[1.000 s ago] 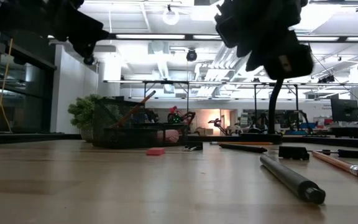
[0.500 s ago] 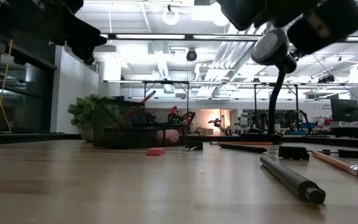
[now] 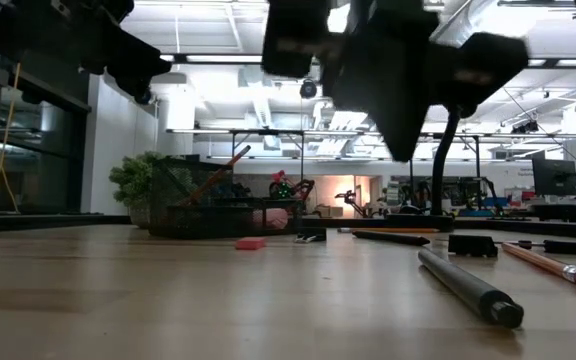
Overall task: Pick and place office supplies into organizer
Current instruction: Put the bottom black pen into the black desk organizer
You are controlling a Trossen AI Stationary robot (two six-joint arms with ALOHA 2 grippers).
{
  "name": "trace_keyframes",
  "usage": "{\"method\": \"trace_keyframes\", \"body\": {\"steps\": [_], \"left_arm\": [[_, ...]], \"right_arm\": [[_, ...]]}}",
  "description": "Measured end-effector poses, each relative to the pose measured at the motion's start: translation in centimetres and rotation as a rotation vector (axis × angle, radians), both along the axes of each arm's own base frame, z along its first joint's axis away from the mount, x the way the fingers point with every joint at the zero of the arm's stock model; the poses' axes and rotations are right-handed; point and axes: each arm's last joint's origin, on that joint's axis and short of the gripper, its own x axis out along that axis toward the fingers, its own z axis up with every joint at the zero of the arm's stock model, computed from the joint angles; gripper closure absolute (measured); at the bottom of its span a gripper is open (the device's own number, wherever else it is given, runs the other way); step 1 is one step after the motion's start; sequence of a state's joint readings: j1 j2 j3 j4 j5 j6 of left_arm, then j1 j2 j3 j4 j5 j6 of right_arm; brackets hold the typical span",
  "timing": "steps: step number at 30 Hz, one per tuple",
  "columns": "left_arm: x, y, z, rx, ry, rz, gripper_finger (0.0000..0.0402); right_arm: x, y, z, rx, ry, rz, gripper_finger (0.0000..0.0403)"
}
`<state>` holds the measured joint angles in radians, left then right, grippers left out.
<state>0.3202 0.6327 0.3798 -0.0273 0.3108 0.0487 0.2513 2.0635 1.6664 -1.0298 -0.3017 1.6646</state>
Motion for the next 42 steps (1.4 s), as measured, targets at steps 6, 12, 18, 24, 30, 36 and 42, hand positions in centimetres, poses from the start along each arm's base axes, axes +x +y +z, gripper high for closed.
{"method": "trace_keyframes", "body": {"steps": [6,12,18,24,30,36,42], "left_arm": [[0.0,-0.2,-0.1,-0.017,0.003,-0.053,0.0289],[0.0,-0.2,-0.1,0.0,0.008,-0.059,0.0289],[-0.1,-0.2,-0.2,0.008,0.021,-0.062,0.0289],[-0.1,-0.2,-0.2,0.008,0.021,-0.062,0.0289],[-0.1,-0.2,-0.2,0.011,0.021,-0.062,0.0289],[-0.1,-0.2,-0.2,0.024,0.02,-0.064,0.0289],[-0.1,-0.2,-0.2,0.025,0.02,-0.064,0.0289]], "right_arm": [[0.2,0.1,-0.7,-0.054,0.003,-0.002,0.0392],[-0.9,0.7,-2.4,-0.078,0.061,-0.019,0.0391],[-1.3,2.1,-3.0,-0.006,0.073,-0.047,0.0391],[-1.2,5.4,-1.3,0.016,0.012,-0.05,0.0391],[-1.9,7.4,-0.9,0.034,0.022,-0.066,0.0391],[-1.1,7.5,-0.8,0.032,0.015,-0.119,0.0391],[0.6,9.4,-0.9,-0.016,0.085,-0.105,0.0391]]}}
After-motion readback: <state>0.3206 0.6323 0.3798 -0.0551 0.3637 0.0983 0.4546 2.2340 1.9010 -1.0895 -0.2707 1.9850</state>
